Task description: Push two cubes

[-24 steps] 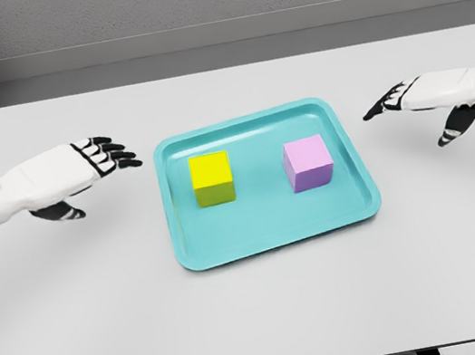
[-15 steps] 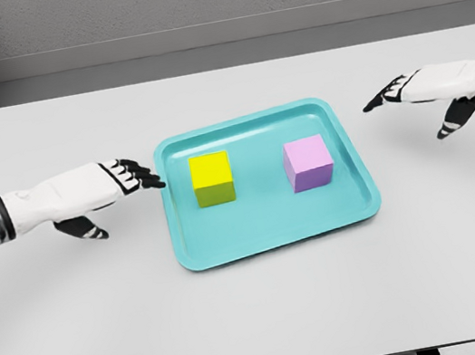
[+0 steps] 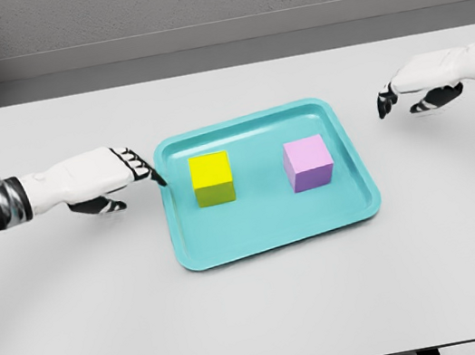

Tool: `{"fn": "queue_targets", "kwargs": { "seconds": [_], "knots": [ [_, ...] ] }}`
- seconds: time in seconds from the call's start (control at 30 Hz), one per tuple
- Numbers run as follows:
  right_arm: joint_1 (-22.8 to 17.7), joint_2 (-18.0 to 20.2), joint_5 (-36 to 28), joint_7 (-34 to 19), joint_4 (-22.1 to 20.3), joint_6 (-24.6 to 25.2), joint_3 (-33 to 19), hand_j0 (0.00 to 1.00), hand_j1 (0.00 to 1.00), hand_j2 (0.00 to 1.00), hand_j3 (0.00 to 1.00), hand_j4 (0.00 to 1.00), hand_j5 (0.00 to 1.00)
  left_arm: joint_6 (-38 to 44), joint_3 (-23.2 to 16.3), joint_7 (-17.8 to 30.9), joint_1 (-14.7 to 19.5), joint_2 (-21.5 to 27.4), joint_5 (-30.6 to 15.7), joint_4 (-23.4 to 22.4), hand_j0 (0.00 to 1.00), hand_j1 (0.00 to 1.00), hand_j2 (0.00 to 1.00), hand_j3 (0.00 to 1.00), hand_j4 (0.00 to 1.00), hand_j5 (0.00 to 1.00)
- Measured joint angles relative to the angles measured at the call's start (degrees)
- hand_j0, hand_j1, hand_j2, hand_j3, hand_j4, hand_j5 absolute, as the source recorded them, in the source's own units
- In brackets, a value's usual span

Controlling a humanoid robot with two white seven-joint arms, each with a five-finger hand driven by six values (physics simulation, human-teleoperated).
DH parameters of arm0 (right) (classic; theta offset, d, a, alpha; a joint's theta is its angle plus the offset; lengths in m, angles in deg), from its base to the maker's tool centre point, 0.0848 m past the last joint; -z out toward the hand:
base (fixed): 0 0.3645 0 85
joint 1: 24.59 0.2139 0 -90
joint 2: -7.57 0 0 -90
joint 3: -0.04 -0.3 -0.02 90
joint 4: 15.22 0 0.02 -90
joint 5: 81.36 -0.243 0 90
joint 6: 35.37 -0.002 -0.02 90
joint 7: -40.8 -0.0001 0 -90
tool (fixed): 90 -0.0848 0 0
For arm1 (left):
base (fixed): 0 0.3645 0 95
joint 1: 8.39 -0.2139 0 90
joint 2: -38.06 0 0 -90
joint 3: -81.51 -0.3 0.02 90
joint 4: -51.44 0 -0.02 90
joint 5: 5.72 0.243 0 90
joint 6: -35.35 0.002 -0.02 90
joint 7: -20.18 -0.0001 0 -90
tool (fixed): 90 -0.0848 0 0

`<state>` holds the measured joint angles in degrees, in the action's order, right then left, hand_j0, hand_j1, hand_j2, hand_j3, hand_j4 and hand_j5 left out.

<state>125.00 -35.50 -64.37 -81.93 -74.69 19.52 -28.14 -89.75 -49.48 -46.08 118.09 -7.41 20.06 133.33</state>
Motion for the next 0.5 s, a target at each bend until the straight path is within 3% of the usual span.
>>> {"fn": "queue_targets", "kwargs": {
  "seconds": [0.03, 0.2, 0.3, 0.5],
  "knots": [
    [0.53, -0.36, 0.65, -0.56, -0.08, 0.0, 0.01, 0.34, 0.34, 0.34, 0.34, 0.34, 0.34, 0.0, 0.03, 0.06, 0.61, -0.13, 0.37, 0.06, 0.61, 0.61, 0.61, 0.61, 0.61, 0.61],
    [1.94, -1.77, 2.06, -1.96, -0.81, 0.0, 0.29, 0.27, 0.27, 0.27, 0.27, 0.27, 0.27, 0.0, 0.2, 0.14, 1.58, -2.01, 4.15, 0.48, 0.61, 0.61, 0.61, 0.61, 0.61, 0.61],
    [2.46, -2.07, 2.85, -2.16, -2.86, 0.0, 1.38, 0.17, 0.17, 0.17, 0.17, 0.17, 0.17, -0.01, 0.18, 0.18, 1.58, -2.55, 5.07, 0.65, 0.64, 0.64, 0.64, 0.64, 0.64, 0.64],
    [4.48, -3.47, 3.63, -2.26, -5.63, -0.01, 5.09, 0.16, 0.16, 0.16, 0.16, 0.16, 0.16, -0.01, 0.21, 0.26, 1.41, -3.46, 6.61, 0.71, 0.69, 0.69, 0.69, 0.69, 0.69, 0.69]
  ]
}}
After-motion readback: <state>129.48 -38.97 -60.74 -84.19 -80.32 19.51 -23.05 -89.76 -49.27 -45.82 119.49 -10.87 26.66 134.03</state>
